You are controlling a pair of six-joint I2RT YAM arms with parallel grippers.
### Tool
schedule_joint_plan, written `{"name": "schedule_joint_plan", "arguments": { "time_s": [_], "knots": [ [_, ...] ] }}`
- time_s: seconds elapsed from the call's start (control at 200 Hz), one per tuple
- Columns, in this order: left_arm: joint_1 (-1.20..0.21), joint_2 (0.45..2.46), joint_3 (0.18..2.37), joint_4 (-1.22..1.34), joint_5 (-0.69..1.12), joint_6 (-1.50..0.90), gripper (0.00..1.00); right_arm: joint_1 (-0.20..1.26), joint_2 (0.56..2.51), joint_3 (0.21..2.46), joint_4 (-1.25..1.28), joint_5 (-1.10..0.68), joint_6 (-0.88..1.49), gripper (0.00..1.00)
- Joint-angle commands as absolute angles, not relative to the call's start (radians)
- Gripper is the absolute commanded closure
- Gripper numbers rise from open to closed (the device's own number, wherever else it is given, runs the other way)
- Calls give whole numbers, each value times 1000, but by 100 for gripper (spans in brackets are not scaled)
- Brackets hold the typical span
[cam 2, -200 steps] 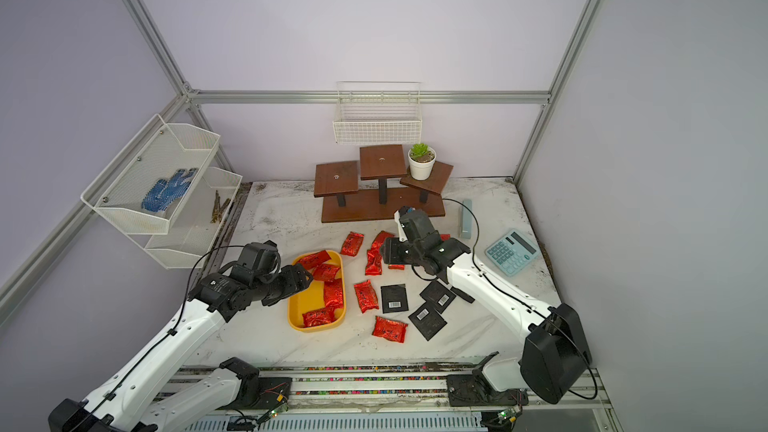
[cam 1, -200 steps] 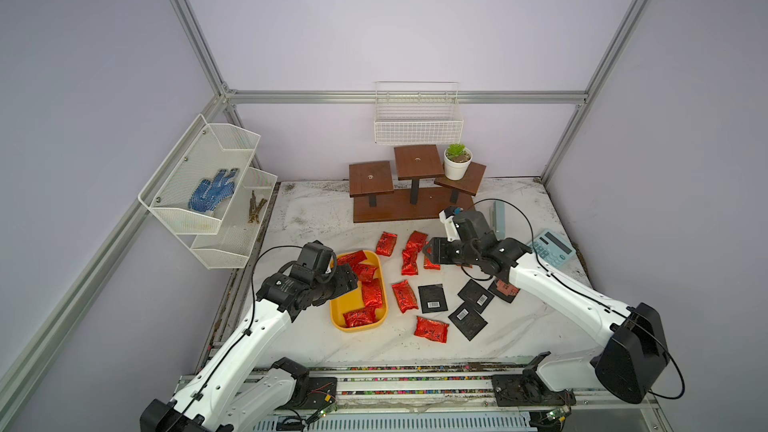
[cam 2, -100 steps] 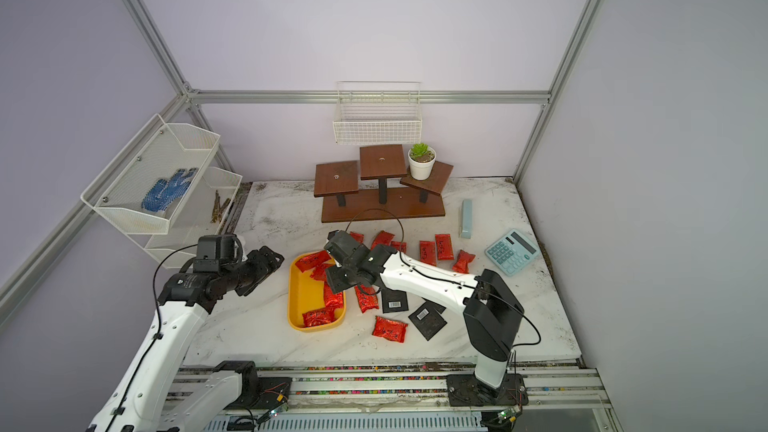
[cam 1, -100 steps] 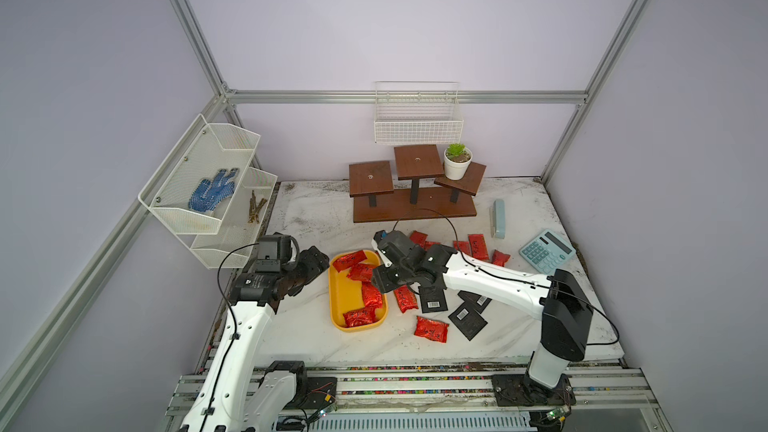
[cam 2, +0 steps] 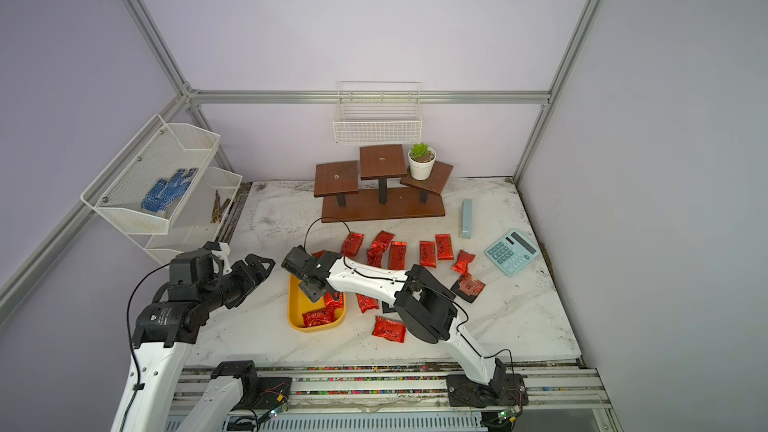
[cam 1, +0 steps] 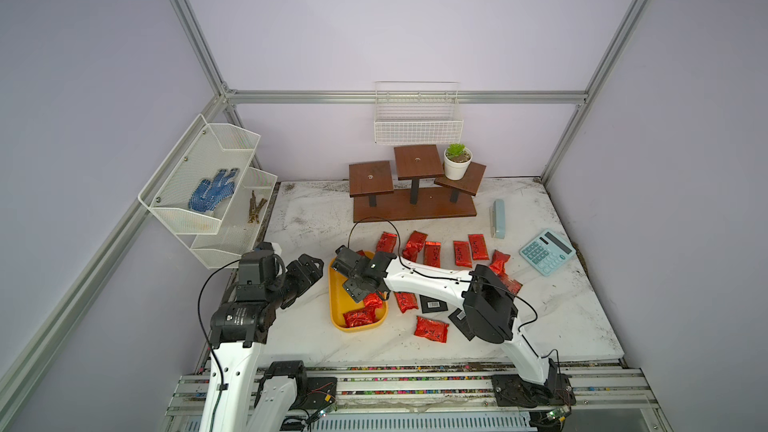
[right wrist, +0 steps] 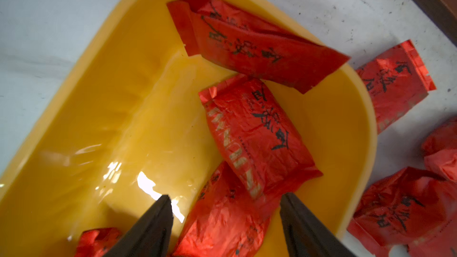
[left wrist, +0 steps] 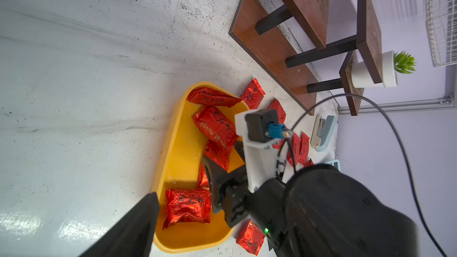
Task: Take the tea bags out of the storage box
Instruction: Pick up the tea bag from the storage box.
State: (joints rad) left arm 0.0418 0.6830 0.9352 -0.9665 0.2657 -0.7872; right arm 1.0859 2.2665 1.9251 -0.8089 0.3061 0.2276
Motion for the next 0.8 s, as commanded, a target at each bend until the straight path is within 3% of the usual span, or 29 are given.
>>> {"name": "schedule_joint_plan", "arguments": {
  "time_s": [0.0,0.36,0.795],
  "knots": [
    [50,632,1010,-1020,225,-822,14,1084,2301,1996,-849,398,166,22],
    [49,598,1081,-1106,212,-818,11,1081,2439,2149,-841,444,118,14],
    [49,585,1052,-1109,227,-808,11,1034,2502,2200,-852,333,159,13]
  ]
}}
